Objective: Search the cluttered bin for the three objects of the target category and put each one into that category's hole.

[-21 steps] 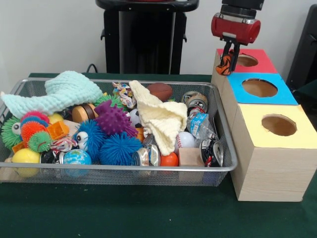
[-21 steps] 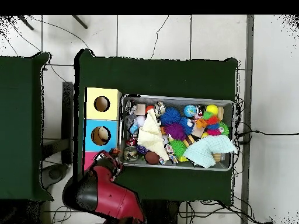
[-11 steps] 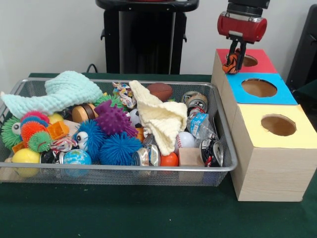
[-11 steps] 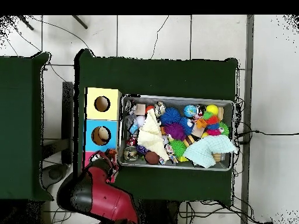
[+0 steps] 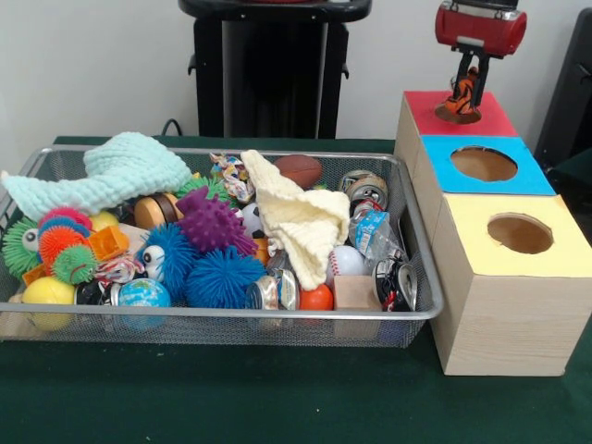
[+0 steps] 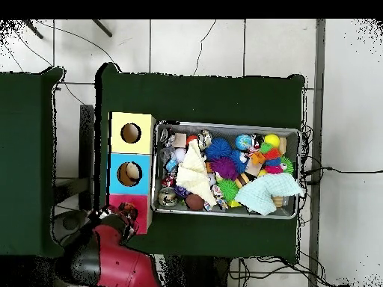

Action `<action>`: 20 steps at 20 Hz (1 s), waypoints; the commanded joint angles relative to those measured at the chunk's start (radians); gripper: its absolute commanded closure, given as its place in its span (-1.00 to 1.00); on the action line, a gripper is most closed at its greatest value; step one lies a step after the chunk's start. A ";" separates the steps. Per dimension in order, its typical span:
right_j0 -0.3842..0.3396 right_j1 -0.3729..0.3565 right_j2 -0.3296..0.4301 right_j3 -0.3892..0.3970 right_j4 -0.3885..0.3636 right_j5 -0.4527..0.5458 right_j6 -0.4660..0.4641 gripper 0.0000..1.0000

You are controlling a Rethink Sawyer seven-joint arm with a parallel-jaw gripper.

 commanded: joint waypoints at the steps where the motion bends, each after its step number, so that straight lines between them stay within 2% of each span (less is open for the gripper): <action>1: -0.029 0.007 0.059 0.032 0.056 0.001 0.260 1.00; 3: -0.027 0.005 0.063 0.046 0.054 -0.008 0.263 1.00; 5: -0.056 0.009 0.092 0.061 0.042 -0.036 0.259 1.00; 11: -0.134 0.088 0.189 0.070 0.001 -0.161 0.285 1.00; 20: -0.167 0.159 0.249 0.087 -0.030 -0.273 0.311 1.00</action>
